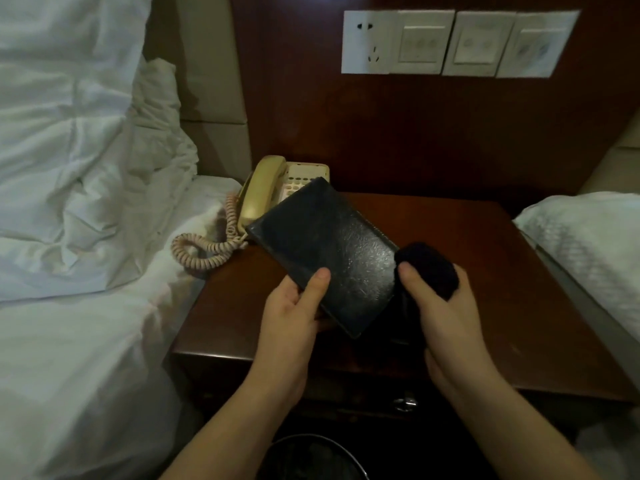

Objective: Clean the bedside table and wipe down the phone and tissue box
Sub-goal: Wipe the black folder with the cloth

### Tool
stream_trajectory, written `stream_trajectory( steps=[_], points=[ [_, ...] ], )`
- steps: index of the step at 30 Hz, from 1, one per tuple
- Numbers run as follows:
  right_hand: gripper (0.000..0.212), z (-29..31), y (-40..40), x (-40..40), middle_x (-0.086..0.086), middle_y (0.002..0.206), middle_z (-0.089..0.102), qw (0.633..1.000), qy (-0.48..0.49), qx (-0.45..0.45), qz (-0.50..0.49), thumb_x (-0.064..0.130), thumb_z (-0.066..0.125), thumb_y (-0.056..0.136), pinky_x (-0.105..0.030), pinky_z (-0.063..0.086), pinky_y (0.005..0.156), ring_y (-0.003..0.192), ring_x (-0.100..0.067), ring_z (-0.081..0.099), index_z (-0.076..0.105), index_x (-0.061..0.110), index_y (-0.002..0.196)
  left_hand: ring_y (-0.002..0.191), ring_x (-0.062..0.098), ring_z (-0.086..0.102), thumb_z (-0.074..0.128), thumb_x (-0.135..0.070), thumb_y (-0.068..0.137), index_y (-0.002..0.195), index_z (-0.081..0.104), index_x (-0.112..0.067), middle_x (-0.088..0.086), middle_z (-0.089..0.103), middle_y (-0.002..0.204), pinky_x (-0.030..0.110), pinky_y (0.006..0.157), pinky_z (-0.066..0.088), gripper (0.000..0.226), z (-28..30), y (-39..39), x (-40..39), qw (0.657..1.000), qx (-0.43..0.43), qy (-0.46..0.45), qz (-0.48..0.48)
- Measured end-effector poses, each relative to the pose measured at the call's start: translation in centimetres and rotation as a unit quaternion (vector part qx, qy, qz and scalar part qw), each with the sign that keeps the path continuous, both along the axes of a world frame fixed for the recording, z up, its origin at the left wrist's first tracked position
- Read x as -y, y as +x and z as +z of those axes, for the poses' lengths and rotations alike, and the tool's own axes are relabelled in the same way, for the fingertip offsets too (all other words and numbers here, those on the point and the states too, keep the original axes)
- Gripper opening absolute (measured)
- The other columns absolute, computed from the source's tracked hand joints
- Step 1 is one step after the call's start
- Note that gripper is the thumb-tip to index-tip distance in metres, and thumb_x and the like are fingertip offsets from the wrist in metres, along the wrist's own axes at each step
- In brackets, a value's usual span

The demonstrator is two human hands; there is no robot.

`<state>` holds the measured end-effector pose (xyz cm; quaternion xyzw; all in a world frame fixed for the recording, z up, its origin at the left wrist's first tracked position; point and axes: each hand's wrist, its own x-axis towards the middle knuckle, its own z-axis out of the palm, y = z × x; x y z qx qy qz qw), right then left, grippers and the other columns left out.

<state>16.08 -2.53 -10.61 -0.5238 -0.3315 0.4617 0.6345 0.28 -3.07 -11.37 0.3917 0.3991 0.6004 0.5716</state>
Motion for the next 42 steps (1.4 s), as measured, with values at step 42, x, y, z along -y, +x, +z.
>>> stream_trajectory(
  steps=[42],
  points=[
    [0.031,3.4,5.8,1.0,0.021,0.095,0.061,0.931,0.134,0.322,0.103,0.039,0.072,0.076,-0.022,0.056,0.063,0.082,-0.004,0.064,0.053,0.044,0.100,0.071,0.017,0.068,0.063,-0.059,0.079,0.089,0.066,0.003,0.008,0.071,0.078,0.034,0.066,0.049,0.063,2.4,-3.4,-1.0,0.931,-0.323,0.075,-0.153]
  ],
)
